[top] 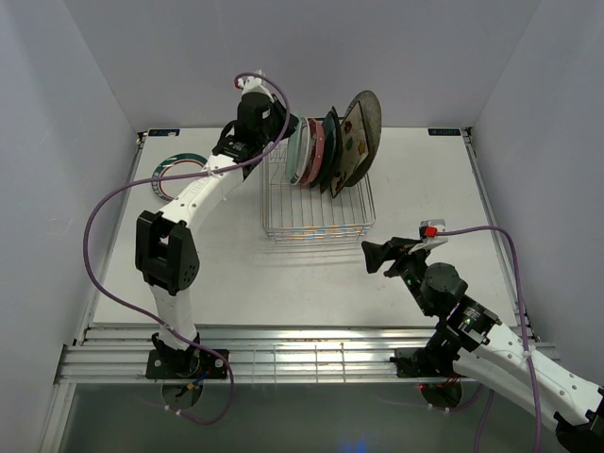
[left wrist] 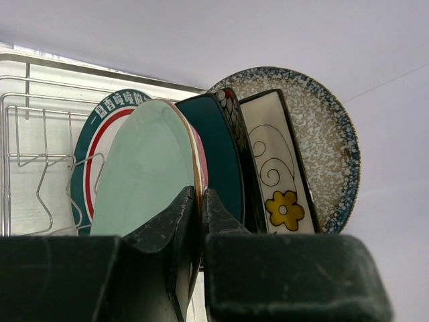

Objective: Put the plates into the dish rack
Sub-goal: Insert the plate into the dish rack, then pick up the plate from the corner of the board.

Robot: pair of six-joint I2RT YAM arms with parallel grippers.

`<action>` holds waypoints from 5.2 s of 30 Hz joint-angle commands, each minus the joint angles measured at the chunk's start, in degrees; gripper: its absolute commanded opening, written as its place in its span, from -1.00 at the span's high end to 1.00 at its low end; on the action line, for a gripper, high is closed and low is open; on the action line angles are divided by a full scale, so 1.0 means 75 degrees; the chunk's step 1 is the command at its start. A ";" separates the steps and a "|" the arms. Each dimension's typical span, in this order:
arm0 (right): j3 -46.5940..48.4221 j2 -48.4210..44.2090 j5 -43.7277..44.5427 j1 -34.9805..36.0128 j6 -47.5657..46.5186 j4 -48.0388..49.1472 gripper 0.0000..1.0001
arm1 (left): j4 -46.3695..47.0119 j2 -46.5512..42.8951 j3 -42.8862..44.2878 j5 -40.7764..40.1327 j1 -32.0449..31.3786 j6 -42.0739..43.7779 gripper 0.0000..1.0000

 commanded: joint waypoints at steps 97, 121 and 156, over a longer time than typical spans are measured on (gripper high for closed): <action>-0.0210 -0.0078 0.0069 -0.0013 -0.0034 0.0385 -0.79 | 0.0584 -0.0066 0.0015 0.1228 0.1409 0.1140 -0.43; -0.0163 0.0075 0.0070 -0.0025 -0.0034 0.0420 -0.79 | 0.0525 -0.1063 -0.2083 0.1323 0.2711 0.4397 -0.96; -0.0174 0.0040 -0.0059 -0.0025 -0.0045 0.0431 -0.80 | 0.2552 0.0190 -0.4089 -0.2720 0.1785 0.8629 -0.96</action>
